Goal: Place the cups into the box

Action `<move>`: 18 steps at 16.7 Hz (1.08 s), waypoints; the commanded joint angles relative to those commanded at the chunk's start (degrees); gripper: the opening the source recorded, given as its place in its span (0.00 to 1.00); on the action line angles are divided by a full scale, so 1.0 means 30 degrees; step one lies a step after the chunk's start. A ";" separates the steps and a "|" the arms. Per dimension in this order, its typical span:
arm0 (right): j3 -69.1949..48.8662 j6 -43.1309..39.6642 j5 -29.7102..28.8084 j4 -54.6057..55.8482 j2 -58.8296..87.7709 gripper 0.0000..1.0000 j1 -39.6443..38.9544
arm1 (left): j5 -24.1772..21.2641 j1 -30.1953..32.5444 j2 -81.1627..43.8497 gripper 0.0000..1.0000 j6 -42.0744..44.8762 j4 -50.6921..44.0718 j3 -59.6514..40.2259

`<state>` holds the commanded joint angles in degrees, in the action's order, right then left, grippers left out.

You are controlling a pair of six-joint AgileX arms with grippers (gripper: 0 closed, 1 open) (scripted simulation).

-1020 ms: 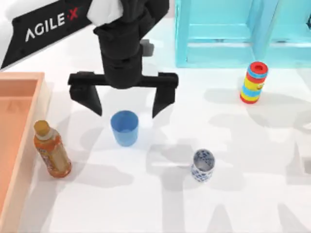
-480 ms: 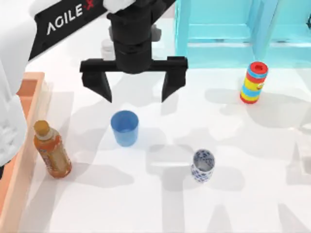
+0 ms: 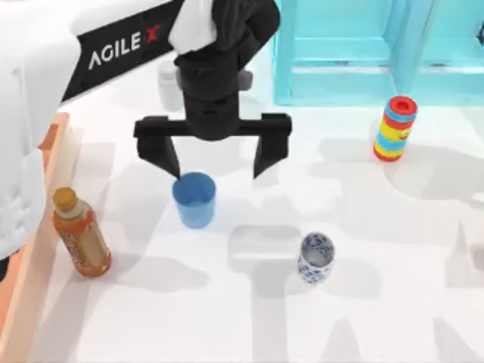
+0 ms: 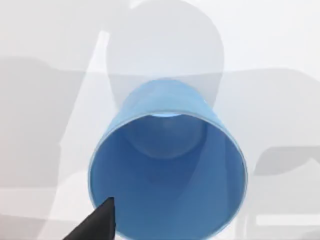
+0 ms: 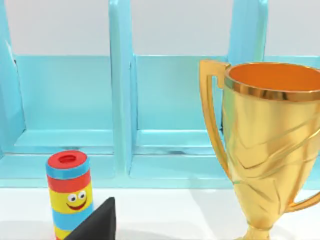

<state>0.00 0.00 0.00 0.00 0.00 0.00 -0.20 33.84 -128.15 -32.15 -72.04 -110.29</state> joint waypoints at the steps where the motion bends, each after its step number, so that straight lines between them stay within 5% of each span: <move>1: 0.0000 0.0000 0.0000 0.0000 0.0000 1.00 0.0000 | -0.0001 0.0001 -0.0113 1.00 0.0000 0.1090 0.0858; 9: 0.0000 0.0000 0.0000 0.0000 0.0000 1.00 0.0000 | 0.0001 0.0011 -0.0511 1.00 -0.0002 0.3890 0.3415; 18: 0.0000 0.0000 0.0000 0.0000 0.0000 1.00 0.0000 | 0.0001 0.0011 -0.0511 0.32 -0.0002 0.3890 0.3415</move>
<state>0.00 0.00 0.00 0.00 0.00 0.00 -0.19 33.88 -129.68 -32.16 -60.38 -100.05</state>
